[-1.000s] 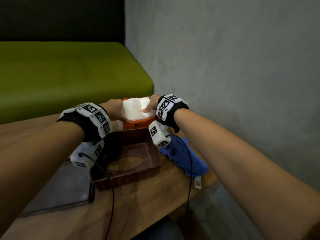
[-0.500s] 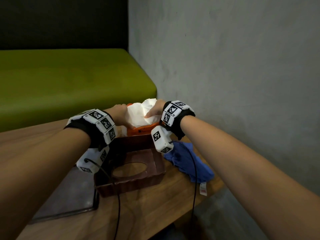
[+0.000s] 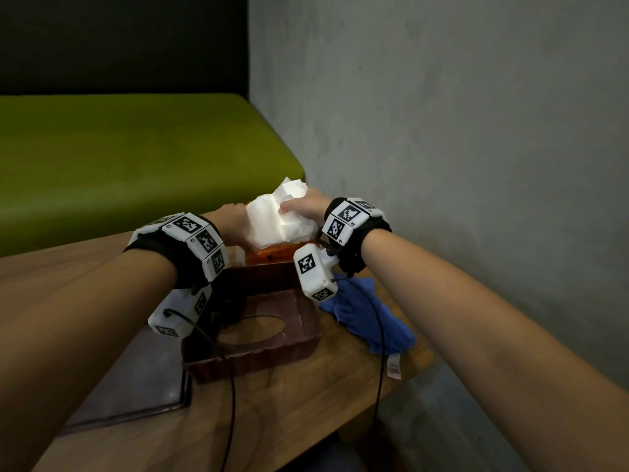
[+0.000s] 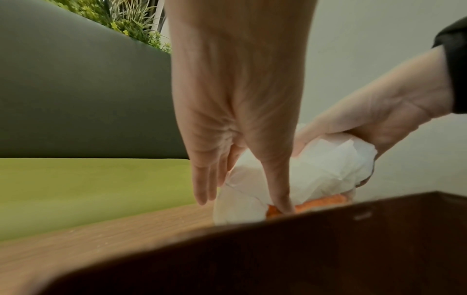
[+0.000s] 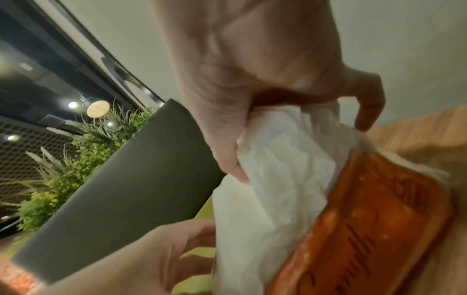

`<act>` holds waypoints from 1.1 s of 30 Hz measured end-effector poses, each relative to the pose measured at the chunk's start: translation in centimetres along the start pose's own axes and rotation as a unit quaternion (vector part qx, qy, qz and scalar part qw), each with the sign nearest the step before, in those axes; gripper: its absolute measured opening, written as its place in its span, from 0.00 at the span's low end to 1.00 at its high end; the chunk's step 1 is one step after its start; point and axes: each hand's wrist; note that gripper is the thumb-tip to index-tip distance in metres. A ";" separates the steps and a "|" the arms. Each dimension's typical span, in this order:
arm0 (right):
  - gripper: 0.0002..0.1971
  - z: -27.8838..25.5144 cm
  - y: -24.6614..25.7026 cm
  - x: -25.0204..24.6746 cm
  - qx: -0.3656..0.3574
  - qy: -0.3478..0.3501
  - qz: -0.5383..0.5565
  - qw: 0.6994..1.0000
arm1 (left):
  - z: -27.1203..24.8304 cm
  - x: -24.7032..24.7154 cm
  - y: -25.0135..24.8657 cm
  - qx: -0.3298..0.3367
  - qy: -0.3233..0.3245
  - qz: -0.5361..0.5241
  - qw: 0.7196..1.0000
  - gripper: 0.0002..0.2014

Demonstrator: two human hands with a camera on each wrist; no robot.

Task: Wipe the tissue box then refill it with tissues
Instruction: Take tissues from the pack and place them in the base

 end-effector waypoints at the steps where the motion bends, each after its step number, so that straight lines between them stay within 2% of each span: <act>1: 0.32 -0.4 0.0 0.0 -0.005 -0.013 0.005 1.000 | -0.1 0.0 -0.1 0.002 0.003 0.006 1.000 0.34; 6: 0.30 -2.7 0.1 -0.3 -0.057 -0.085 -0.004 0.995 | 0.0 0.0 0.2 0.015 0.014 -0.009 1.000 0.33; 10: 0.27 -5.0 0.9 -0.7 -0.119 -0.110 0.028 0.986 | -0.7 -0.4 0.9 0.039 0.037 -0.070 0.996 0.38; 12: 0.27 -6.2 1.2 -1.2 -0.133 -0.117 0.049 0.983 | -1.4 -0.9 1.3 0.019 0.028 -0.094 0.995 0.35; 14: 0.28 -7.6 1.8 -1.8 -0.146 -0.119 0.085 0.978 | -2.5 -1.6 1.8 -0.002 0.020 -0.179 0.984 0.33; 15: 0.27 -8.4 2.0 -2.1 -0.157 -0.111 0.112 0.975 | -3.6 -2.1 1.9 0.008 0.015 -0.268 0.963 0.28; 16: 0.27 -9.2 2.2 -2.3 -0.173 -0.100 0.144 0.969 | -4.6 -2.4 2.0 0.032 0.000 -0.370 0.928 0.16; 17: 0.26 -10.2 2.5 -2.4 -0.191 -0.082 0.175 0.963 | -5.9 -2.7 1.9 0.045 -0.017 -0.471 0.881 0.07; 18: 0.25 -11.0 2.7 -2.3 -0.207 -0.063 0.203 0.955 | -7.1 -2.7 1.7 0.054 -0.032 -0.556 0.829 0.09; 19: 0.25 -12.0 2.8 -2.1 -0.220 -0.043 0.229 0.947 | -8.3 -2.6 1.5 0.067 -0.028 -0.608 0.791 0.13; 22: 0.24 -14.0 2.4 -0.5 -0.212 -0.003 0.272 0.939 | -11.5 -1.6 1.0 0.137 0.017 -0.670 0.729 0.34; 23: 0.23 -14.4 1.9 0.4 -0.195 -0.003 0.271 0.943 | -12.2 -1.0 0.9 0.148 0.035 -0.683 0.715 0.36; 24: 0.22 -14.6 1.4 1.3 -0.175 -0.010 0.268 0.947 | -12.9 -0.4 0.7 0.148 0.037 -0.688 0.709 0.34; 26: 0.19 -14.9 0.2 3.0 -0.133 -0.023 0.252 0.958 | -13.7 0.9 0.9 0.137 0.031 -0.674 0.726 0.21; 27: 0.18 -15.0 -0.2 3.6 -0.109 -0.016 0.243 0.964 | -14.1 1.5 1.1 0.120 0.026 -0.666 0.736 0.18; 29: 0.20 -15.4 -0.9 4.6 -0.061 0.021 0.231 0.971 | -14.2 2.9 1.9 0.088 0.017 -0.648 0.756 0.20; 31: 0.14 -15.5 -1.3 5.4 -0.038 0.043 0.196 0.979 | -14.5 3.7 2.5 0.071 0.007 -0.631 0.772 0.21; 32: 0.14 -15.7 -1.5 5.7 -0.037 0.037 0.159 0.986 | -14.7 3.8 2.4 0.060 0.001 -0.612 0.788 0.21; 33: 0.19 -15.7 -1.7 5.9 -0.034 0.022 0.110 0.993 | -14.6 4.0 2.4 0.049 -0.006 -0.594 0.803 0.21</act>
Point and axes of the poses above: each hand's wrist, its own z-axis towards the middle knuckle, its own x-axis out of the palm, y = z × x, and after that the axes turned 12 degrees about y, right-handed
